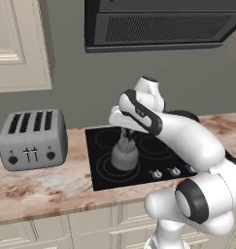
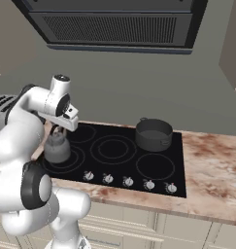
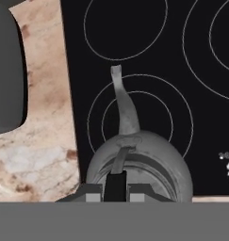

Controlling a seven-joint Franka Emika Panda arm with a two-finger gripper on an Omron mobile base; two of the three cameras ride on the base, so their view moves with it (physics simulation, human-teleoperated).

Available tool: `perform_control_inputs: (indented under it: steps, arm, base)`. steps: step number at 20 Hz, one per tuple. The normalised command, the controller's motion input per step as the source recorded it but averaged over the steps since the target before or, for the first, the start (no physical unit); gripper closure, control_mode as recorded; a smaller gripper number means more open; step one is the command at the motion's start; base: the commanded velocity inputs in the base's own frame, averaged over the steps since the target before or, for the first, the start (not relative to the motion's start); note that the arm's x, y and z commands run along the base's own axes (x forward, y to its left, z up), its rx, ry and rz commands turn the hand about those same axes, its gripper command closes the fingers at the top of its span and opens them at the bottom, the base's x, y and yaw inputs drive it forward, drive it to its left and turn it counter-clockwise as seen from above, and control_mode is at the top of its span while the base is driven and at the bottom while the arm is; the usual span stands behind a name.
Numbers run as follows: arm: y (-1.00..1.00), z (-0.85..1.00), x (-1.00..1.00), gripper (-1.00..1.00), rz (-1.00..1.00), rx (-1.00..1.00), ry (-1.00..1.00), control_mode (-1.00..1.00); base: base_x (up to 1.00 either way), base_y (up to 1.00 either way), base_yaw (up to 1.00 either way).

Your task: Pick the kettle from the counter and place it on a stove burner. Then turn the burner on.

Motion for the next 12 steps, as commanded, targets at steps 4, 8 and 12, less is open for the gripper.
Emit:
perform_control_inputs:
  steps: [4, 8, 12]
  arm:
    - [0.00, -0.14, 0.08, 1.00, 0.00, -0.04, 0.00, -1.00]
    - [0.00, -0.08, 0.12, 1.00, 0.00, -0.02, 0.00, -1.00]
    - [0.06, -0.06, 0.10, 1.00, 0.00, 0.00, 0.00, -1.00]
  base:
    - [0.00, 0.00, 0.00]
    - [0.00, 0.00, 0.00]
    - [0.00, 0.00, 0.00]
